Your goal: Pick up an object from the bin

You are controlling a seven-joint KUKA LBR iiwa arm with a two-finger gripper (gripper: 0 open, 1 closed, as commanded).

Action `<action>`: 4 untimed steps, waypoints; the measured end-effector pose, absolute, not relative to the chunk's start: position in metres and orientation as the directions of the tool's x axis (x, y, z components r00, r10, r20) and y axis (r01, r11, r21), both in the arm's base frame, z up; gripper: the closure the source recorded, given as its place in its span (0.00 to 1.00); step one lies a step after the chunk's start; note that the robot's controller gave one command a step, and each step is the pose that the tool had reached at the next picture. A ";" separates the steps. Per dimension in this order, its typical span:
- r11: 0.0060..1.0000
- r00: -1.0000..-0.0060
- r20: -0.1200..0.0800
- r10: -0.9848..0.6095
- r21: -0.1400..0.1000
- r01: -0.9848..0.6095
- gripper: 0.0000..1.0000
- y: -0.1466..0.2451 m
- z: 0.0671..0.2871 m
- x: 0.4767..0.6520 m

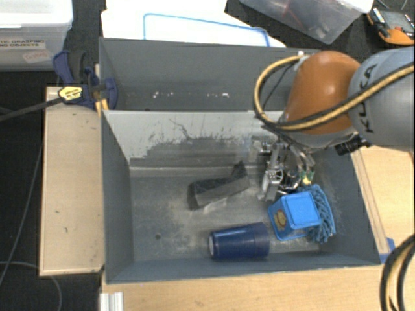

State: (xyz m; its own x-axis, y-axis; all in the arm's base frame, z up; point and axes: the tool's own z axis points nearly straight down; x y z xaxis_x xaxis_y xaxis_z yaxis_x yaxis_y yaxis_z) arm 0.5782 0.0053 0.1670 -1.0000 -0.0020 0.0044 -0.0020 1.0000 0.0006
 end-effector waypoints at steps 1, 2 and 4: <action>1.000 -1.000 -0.003 -0.002 0.001 -0.002 0.00 0.005 0.171 0.580; 0.959 -0.959 -0.001 -0.283 0.002 -0.283 0.00 0.074 0.069 0.586; 0.963 -0.963 0.003 -0.271 0.002 -0.271 0.00 0.075 0.074 0.585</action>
Offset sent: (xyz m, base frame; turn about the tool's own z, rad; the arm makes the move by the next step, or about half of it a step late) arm 0.0075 0.0668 -0.0970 -0.2835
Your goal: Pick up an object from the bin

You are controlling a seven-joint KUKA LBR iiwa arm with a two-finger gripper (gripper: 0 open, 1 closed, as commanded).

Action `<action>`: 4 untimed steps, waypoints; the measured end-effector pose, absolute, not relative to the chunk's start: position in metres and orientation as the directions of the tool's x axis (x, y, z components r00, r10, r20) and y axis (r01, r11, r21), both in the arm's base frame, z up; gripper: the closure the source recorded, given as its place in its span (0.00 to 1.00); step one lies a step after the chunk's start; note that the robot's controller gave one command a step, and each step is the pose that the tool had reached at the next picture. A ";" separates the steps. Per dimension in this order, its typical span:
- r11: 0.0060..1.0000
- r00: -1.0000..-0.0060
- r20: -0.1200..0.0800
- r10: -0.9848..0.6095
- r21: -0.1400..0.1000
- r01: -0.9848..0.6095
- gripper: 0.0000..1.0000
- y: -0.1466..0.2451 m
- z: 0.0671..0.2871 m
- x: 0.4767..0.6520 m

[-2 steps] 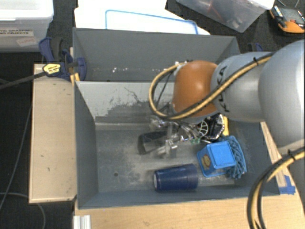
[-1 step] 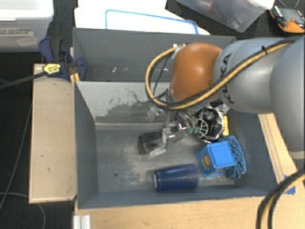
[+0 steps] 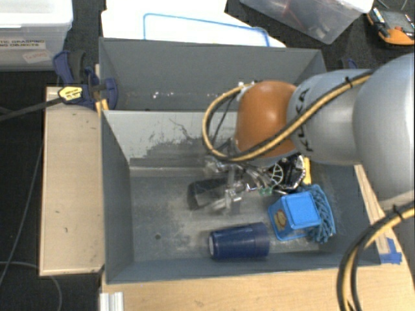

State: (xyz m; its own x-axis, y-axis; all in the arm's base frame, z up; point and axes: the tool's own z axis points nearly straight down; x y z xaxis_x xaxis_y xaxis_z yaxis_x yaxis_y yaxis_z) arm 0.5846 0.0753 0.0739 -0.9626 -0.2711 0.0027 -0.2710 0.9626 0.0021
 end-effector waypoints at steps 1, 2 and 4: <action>0.958 -0.958 -0.017 -0.287 -0.001 -0.287 0.00 0.081 0.071 0.589; 0.962 -0.962 -0.005 -0.274 0.003 -0.274 1.00 0.077 0.074 0.586; 0.962 -0.962 0.000 -0.274 0.003 -0.274 1.00 0.077 0.083 0.584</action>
Offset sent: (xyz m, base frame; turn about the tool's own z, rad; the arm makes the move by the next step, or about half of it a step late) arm 0.0007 0.0007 -0.0002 -0.0010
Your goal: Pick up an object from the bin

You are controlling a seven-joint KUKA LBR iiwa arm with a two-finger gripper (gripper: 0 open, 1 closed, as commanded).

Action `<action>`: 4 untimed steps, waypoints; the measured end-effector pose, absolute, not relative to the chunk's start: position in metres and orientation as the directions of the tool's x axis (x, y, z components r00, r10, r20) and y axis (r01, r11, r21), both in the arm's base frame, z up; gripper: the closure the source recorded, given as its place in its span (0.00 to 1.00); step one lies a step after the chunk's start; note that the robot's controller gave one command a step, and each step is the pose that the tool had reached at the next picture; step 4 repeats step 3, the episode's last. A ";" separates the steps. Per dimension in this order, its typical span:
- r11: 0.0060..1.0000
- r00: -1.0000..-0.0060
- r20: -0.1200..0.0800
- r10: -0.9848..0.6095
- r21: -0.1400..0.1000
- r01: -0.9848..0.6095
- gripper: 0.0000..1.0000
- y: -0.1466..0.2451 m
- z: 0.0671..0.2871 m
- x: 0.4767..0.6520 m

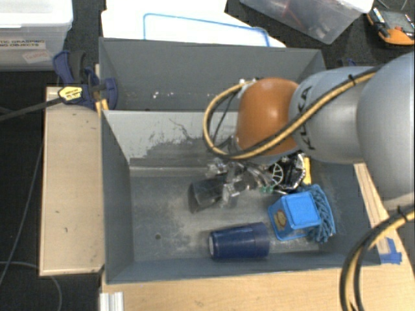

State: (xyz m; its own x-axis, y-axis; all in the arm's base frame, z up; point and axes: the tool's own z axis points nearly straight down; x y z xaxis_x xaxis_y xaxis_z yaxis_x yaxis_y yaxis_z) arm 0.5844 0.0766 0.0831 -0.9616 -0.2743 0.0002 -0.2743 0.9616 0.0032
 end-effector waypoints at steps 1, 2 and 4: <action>0.962 -0.962 0.000 -0.274 0.003 -0.274 1.00 0.077 0.099 0.585; 0.962 -0.962 0.008 -0.274 0.004 -0.274 1.00 0.076 0.121 0.582; 0.962 -0.962 0.003 -0.272 0.003 -0.272 1.00 0.076 0.153 0.584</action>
Offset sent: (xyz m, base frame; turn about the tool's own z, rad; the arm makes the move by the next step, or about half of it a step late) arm -0.0001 -0.0003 0.0720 0.0002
